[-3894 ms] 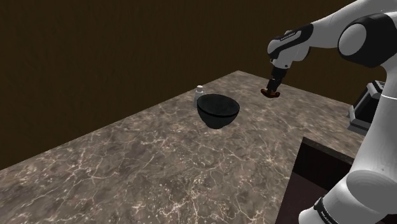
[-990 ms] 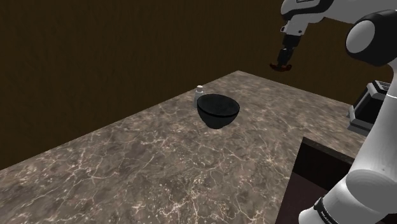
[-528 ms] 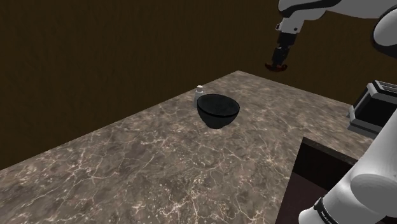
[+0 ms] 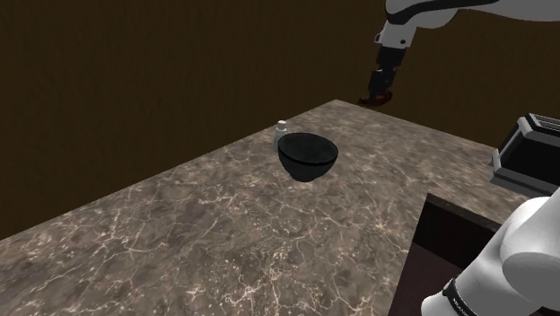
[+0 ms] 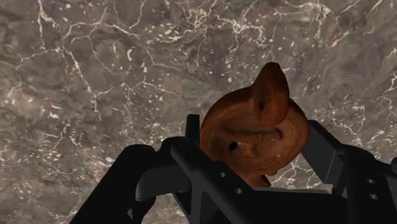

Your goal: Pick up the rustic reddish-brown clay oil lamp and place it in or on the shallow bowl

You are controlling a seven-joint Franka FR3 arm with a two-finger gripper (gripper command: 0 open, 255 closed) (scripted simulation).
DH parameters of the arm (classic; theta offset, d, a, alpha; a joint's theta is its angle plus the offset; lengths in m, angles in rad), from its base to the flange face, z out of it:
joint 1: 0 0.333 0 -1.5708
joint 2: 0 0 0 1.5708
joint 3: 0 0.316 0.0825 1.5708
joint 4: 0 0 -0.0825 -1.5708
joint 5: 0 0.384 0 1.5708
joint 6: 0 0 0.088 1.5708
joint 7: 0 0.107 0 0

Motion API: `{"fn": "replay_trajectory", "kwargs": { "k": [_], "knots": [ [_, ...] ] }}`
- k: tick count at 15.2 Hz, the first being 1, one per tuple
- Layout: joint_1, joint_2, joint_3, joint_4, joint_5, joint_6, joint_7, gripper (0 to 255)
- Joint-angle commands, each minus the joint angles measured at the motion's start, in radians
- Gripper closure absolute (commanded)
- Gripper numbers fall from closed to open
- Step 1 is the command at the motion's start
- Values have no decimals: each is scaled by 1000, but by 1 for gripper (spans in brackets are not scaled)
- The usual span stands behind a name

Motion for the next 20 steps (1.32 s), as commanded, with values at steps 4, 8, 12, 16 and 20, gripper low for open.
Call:
{"fn": "replay_trajectory", "kwargs": {
  "k": [4, 8, 12, 16, 20],
  "knots": [
    [53, -80, 76, -83, -17, 7, 137, 255],
    [92, -122, 139, -129, -15, 11, 239, 255],
    [131, -146, 201, -157, -5, 14, 338, 255],
    [170, -153, 262, -167, 10, 17, 435, 255],
    [210, -143, 323, -160, 26, 19, 531, 255]
  ]
}}
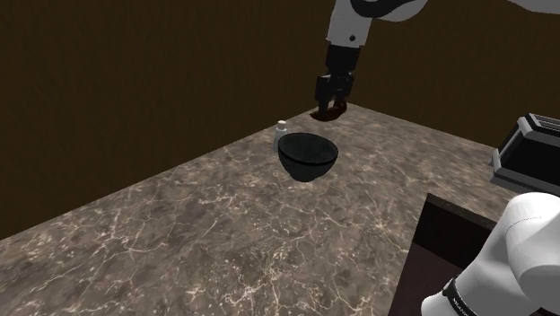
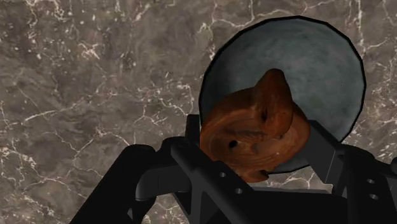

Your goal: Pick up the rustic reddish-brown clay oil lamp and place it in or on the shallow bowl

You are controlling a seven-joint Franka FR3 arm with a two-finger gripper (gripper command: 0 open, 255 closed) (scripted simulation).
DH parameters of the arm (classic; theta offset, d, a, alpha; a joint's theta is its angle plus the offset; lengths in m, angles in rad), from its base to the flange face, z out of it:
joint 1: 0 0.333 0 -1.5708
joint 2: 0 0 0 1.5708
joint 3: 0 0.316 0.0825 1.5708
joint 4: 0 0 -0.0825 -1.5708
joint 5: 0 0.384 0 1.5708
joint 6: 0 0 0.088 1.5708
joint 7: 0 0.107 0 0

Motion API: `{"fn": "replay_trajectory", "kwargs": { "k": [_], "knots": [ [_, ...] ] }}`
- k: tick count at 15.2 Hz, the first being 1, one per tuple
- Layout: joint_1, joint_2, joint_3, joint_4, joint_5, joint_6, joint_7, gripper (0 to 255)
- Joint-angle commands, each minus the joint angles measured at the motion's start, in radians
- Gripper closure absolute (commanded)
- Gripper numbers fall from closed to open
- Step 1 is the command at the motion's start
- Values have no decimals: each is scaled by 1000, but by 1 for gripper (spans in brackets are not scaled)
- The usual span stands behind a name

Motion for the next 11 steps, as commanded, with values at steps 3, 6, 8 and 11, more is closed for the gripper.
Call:
{"fn": "replay_trajectory", "kwargs": {
  "k": [3, 6, 8, 11],
  "knots": [
    [41, 21, 61, 18, 16, 4, 100, 255],
    [41, 19, 61, -24, 16, 45, 99, 255],
    [41, 19, 61, -51, 17, 72, 98, 255],
    [41, 20, 61, -90, 17, 112, 98, 255]
  ]
}}
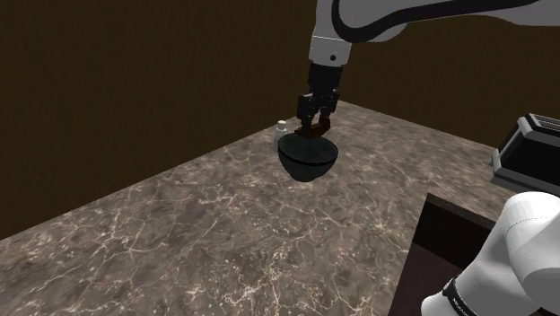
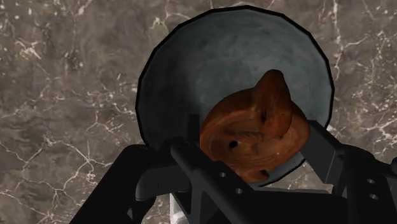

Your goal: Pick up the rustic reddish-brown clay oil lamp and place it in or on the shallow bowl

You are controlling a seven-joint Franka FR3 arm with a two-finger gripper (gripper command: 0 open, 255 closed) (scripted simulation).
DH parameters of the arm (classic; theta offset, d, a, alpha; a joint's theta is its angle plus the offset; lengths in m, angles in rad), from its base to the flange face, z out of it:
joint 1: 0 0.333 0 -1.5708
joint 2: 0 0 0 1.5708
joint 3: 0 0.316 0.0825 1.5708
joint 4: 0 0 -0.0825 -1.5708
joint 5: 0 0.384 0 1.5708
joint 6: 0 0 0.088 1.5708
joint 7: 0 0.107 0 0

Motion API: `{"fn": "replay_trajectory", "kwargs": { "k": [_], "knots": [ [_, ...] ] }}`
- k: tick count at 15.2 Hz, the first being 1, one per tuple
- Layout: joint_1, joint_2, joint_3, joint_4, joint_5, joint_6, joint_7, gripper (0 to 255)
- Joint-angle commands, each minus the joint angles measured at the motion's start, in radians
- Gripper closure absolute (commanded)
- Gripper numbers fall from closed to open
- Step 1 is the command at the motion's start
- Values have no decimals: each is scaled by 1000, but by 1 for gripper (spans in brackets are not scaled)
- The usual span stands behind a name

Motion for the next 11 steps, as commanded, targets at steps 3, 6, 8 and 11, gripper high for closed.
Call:
{"fn": "replay_trajectory", "kwargs": {
  "k": [3, 6, 8, 11],
  "knots": [
    [0, 4, 0, -50, 0, 54, -1, 255],
    [0, 7, 0, -77, 0, 85, -2, 255],
    [0, 7, 0, -77, 0, 85, -2, 255],
    [0, 7, 0, -77, 0, 85, -2, 255]
  ]
}}
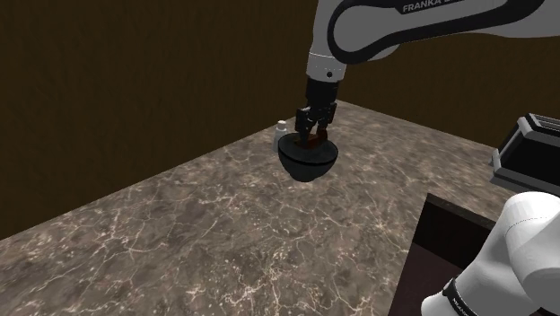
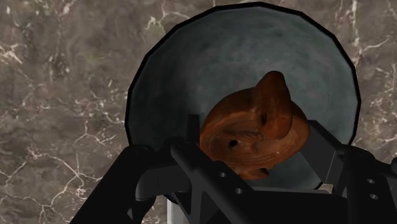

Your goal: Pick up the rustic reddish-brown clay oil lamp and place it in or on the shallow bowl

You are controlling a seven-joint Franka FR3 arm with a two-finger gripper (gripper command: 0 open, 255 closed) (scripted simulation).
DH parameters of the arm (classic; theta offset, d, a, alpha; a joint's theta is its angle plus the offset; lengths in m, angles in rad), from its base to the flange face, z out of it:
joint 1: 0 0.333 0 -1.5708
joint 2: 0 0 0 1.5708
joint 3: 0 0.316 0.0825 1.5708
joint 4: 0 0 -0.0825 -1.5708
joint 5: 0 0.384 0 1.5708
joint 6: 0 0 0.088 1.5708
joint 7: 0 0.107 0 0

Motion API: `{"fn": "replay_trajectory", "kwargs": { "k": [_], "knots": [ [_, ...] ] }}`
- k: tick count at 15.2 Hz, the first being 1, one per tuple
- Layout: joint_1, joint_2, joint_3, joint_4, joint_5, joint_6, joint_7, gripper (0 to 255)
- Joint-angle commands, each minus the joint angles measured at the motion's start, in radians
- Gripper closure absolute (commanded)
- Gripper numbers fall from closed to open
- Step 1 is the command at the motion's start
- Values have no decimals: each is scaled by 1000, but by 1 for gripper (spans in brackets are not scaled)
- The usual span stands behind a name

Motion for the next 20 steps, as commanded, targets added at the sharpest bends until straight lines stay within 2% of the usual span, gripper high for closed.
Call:
{"fn": "replay_trajectory", "kwargs": {
  "k": [1, 2, 3, 8, 12, 20],
  "knots": [
    [0, 0, 0, 0, 0, 0, 0, 255],
    [0, 0, 0, 0, 0, 0, 0, 255],
    [0, 0, 0, 0, 0, 0, 0, 0],
    [0, 0, 0, 0, 0, 0, 0, 0],
    [-1, -7, -1, 121, -1, -127, 0, 0],
    [-1, -7, -1, 120, -1, -127, 0, 0]
  ]
}}
